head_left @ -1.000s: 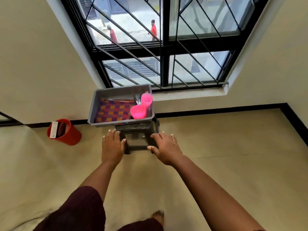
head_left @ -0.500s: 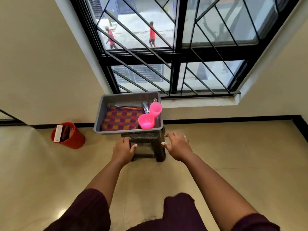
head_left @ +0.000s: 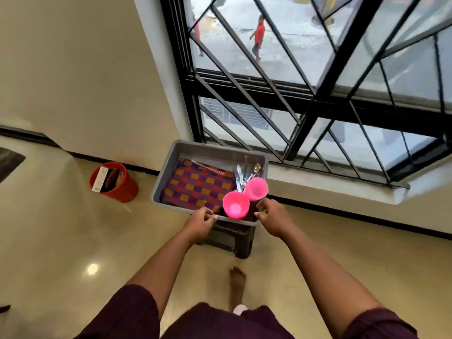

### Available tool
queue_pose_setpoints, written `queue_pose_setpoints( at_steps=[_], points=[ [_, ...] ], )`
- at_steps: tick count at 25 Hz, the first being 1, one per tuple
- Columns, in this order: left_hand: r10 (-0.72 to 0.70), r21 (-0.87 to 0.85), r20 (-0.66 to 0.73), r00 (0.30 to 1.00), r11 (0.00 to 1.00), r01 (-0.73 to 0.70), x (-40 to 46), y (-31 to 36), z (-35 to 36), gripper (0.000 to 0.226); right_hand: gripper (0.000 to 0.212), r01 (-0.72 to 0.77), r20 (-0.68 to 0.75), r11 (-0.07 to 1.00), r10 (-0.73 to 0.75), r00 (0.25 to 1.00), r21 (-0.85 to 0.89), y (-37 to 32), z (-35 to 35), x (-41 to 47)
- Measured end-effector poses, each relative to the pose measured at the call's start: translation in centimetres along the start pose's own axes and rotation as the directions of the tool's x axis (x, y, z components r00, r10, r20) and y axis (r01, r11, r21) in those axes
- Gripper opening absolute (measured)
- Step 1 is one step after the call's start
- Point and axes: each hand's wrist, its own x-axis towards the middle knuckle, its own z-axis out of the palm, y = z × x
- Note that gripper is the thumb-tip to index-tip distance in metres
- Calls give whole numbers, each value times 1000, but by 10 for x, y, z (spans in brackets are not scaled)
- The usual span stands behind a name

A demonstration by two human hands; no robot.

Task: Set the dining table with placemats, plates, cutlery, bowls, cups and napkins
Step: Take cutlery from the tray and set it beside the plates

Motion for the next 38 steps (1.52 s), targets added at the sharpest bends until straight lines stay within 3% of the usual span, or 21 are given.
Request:
queue_pose_setpoints(
  at_steps=[6,13,16,20,24,30,32,35,38],
  points=[
    [-59,-161,5,998,985,59,67,36,-24,27,20,-49,-34,998,51,998,44,-22,-15,111],
    [-70,-113,29,997,991,73,191,46,-16,30,20,-143,-36,982,148,988,127,-40,12,246],
    [-75,-115,37,996,990,79,253,39,19,33,21,-164,-36,985,166,985,47,-26,46,307],
    [-91,17,-5,996,996,91,309,25,67,40,21,-203,11,960,209,978,-193,-8,83,368],
    [-127,90,-93,987,987,135,342,18,90,27,25,-262,-48,921,260,964,-287,3,108,401],
    [-36,264,-145,989,962,74,352,20,97,20,25,-379,-67,912,373,925,-154,5,129,409],
    [-59,222,-125,990,971,86,350,21,100,21,29,-416,-7,901,418,908,-123,1,128,410],
    [-150,79,-139,979,984,162,347,18,104,22,15,-422,96,889,443,892,-178,-2,122,412],
    [-183,-55,-119,976,983,177,350,12,98,21,23,-366,192,915,394,899,-168,-6,120,411]
  ],
)
